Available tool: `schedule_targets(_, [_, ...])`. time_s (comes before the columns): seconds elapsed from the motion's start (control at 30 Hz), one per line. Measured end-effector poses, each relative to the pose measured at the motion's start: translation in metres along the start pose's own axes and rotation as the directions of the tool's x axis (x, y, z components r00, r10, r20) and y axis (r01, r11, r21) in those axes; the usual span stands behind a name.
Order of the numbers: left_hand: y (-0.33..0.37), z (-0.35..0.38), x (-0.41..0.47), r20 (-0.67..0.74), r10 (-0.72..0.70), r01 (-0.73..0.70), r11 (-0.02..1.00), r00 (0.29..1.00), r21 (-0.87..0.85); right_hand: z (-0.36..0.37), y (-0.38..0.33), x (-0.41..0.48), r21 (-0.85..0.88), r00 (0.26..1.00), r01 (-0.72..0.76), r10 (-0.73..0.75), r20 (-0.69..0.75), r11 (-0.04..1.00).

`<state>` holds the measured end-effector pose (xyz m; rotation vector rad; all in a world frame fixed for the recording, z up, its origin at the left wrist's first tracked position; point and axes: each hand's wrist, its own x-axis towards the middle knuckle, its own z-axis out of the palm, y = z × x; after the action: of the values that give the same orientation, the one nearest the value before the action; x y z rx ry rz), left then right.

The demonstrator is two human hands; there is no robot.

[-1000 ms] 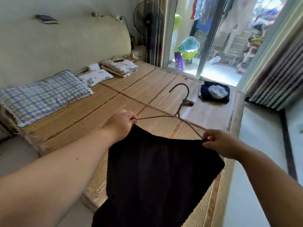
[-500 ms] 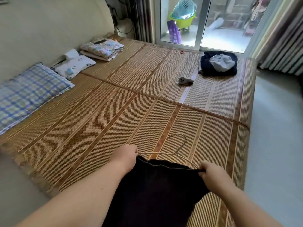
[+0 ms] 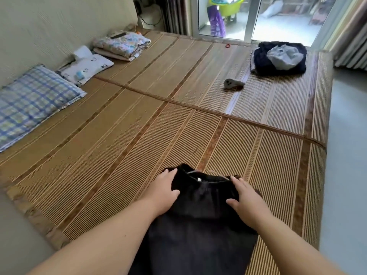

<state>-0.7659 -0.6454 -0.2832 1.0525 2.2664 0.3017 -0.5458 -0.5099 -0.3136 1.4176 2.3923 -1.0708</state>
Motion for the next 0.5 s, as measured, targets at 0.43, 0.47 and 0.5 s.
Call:
schedule_targets(0.43, [-0.049,-0.162,-0.213,-0.369,0.027,0.085,0.955,0.929,0.284,-0.038,-0.273,-0.122,-0.302,0.705,0.701,-0.689,0.165,0.645])
schedule_targets(0.47, [-0.059,-0.178,-0.236,-0.410,0.008,0.119,0.952,0.912,0.282,-0.036,-0.299,-0.136,-0.310,0.657,0.743,-0.734,0.172,0.593])
schedule_targets(0.5, [-0.068,-0.193,-0.258,-0.452,-0.014,0.151,0.951,0.892,0.269,-0.033,-0.322,-0.151,-0.315,0.604,0.783,-0.777,0.178,0.536])
